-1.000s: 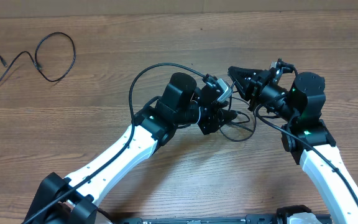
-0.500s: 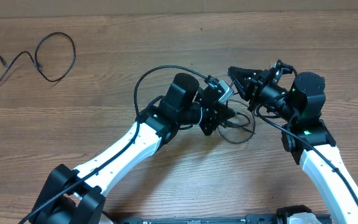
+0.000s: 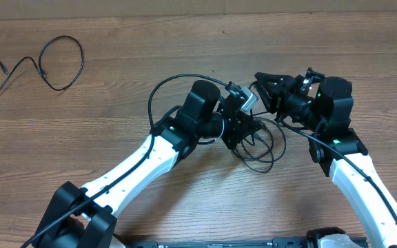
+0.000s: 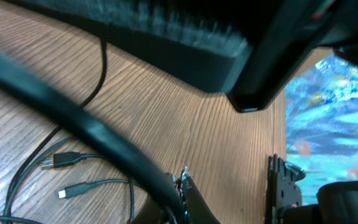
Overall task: Untangle cables
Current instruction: 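Hold the cables with both grippers and pull them apart sideways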
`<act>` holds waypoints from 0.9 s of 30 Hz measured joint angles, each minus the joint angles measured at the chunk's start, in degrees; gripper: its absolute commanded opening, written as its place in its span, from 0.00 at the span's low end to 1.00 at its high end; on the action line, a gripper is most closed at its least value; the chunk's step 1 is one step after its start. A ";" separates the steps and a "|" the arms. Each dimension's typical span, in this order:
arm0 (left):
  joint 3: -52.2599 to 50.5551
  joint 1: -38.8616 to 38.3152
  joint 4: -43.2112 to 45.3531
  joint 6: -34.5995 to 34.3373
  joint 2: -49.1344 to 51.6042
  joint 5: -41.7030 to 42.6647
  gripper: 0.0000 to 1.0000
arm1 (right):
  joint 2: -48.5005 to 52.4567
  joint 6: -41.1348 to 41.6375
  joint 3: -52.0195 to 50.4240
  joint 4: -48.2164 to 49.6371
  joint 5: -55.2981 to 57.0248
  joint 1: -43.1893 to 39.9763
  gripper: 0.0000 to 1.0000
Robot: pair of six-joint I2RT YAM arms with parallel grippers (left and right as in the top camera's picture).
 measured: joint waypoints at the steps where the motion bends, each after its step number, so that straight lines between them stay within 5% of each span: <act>1: 0.00 0.20 0.04 -0.57 0.00 0.26 0.04 | 0.00 -1.57 0.09 -1.11 1.38 0.00 0.56; 3: 0.00 0.90 0.44 -1.66 0.00 0.98 0.04 | 0.02 -4.48 0.26 -3.52 4.07 0.00 0.69; 8: 0.00 4.59 0.55 -3.37 0.00 4.92 0.04 | 0.09 -13.88 0.37 -10.80 12.15 -0.02 0.82; 18: 0.00 12.46 3.06 -9.40 0.00 7.87 0.04 | 0.98 -31.47 0.37 -26.95 19.04 -0.04 0.96; 27: 0.00 15.80 3.45 -12.96 0.00 7.50 0.04 | 10.29 -47.78 0.37 -21.88 14.82 -0.02 1.00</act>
